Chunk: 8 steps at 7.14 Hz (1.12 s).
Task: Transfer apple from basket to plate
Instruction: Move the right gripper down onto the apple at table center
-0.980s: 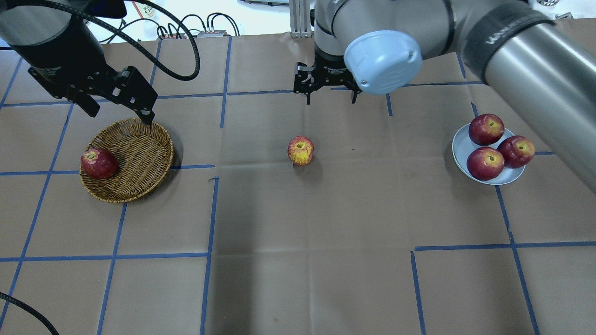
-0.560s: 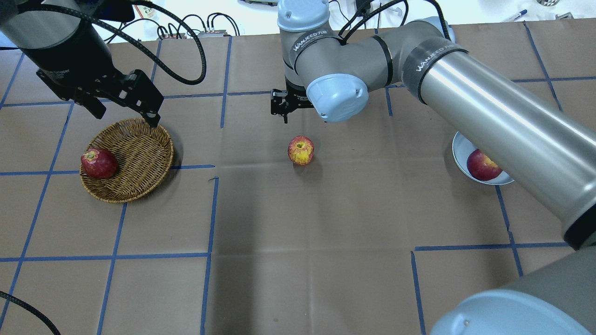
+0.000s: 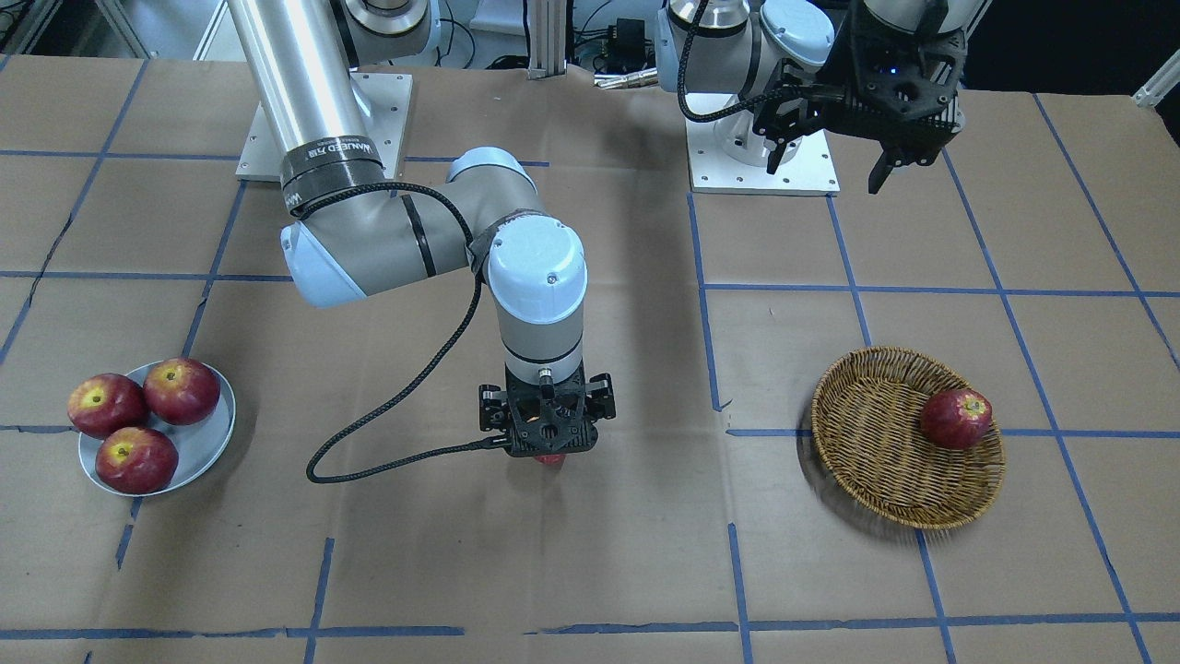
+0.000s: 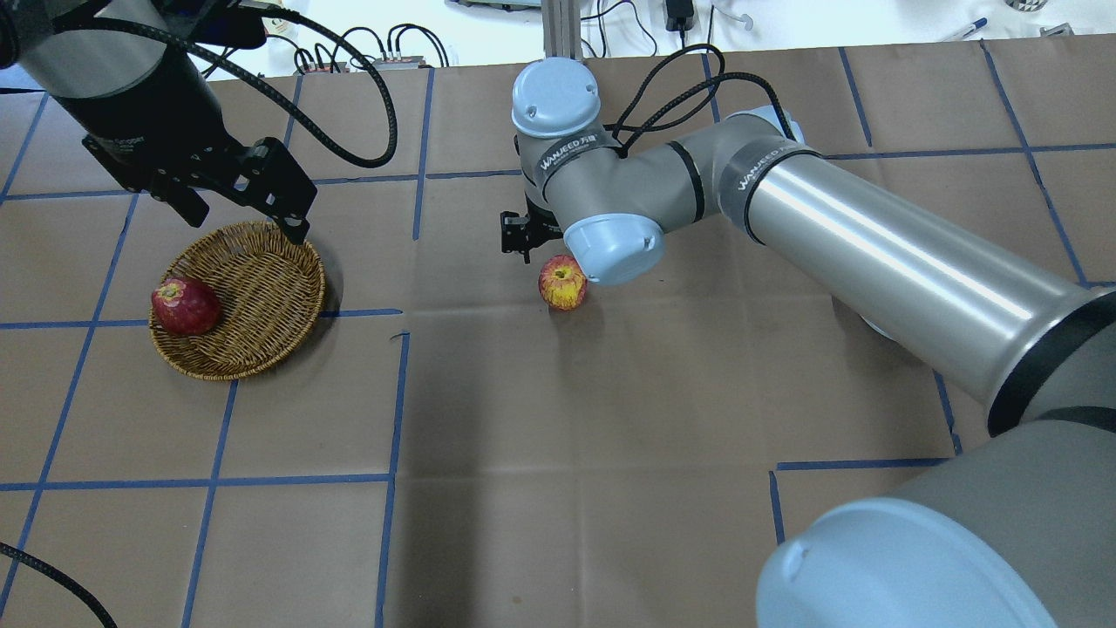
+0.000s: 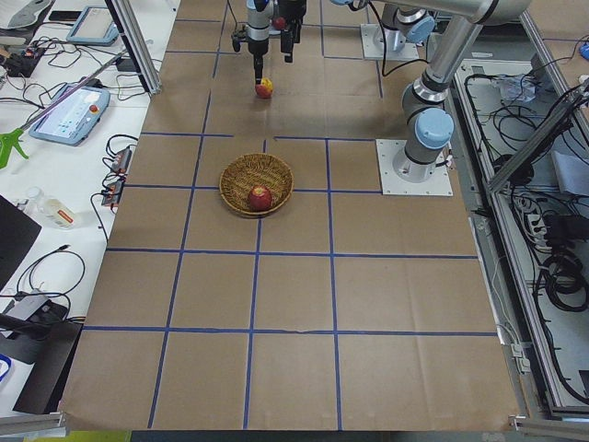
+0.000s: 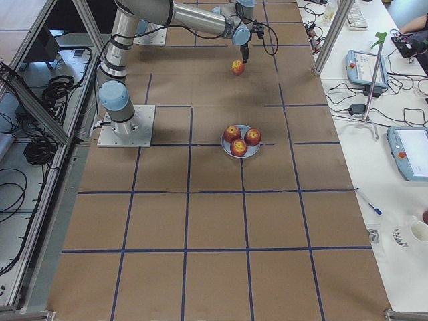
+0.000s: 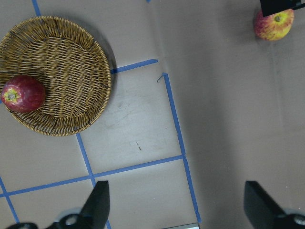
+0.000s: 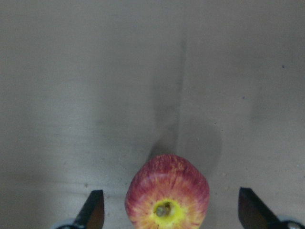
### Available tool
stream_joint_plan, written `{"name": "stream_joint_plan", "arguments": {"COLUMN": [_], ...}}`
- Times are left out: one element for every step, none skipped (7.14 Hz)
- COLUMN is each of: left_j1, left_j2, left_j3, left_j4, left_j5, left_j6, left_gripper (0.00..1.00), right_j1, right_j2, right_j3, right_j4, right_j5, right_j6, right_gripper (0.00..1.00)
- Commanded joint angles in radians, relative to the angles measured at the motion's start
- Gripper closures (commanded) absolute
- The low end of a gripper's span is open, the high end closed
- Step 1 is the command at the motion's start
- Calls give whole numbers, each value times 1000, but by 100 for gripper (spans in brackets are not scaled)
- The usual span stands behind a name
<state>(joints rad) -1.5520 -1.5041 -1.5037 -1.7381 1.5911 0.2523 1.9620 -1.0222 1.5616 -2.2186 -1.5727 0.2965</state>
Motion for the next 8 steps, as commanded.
{"name": "stream_joint_plan", "arguments": {"left_j1": [0,0,0,0,0,1,1,1], "left_j2": [-1,-1,-1,-1,11,28,28,27], "left_j3": [-3,-3,-4,-13,-32,-39,-39,-38], "left_j4": [0,0,0,0,0,0,0,0], "left_j5": [0,0,0,0,1,1,0,0], "left_j6": [1,1,1,-1,-1,1,-1,-1], "left_gripper": [1,1,1,1,1,1,1,1], "right_j1": [0,0,0,0,0,0,0,-2], "right_j2": [20,33,39,39,37,37,37,30], "right_j3": [96,100,97,87,83,66,58,57], "right_j4": [-140,-148,-148,-159,-165,-164,-162,-158], "right_j5": [-1,0,0,-1,-1,-4,-6,-4], "right_j6": [-8,-4,6,9,10,10,9,9], "right_gripper": [0,0,0,10,22,32,37,40]}}
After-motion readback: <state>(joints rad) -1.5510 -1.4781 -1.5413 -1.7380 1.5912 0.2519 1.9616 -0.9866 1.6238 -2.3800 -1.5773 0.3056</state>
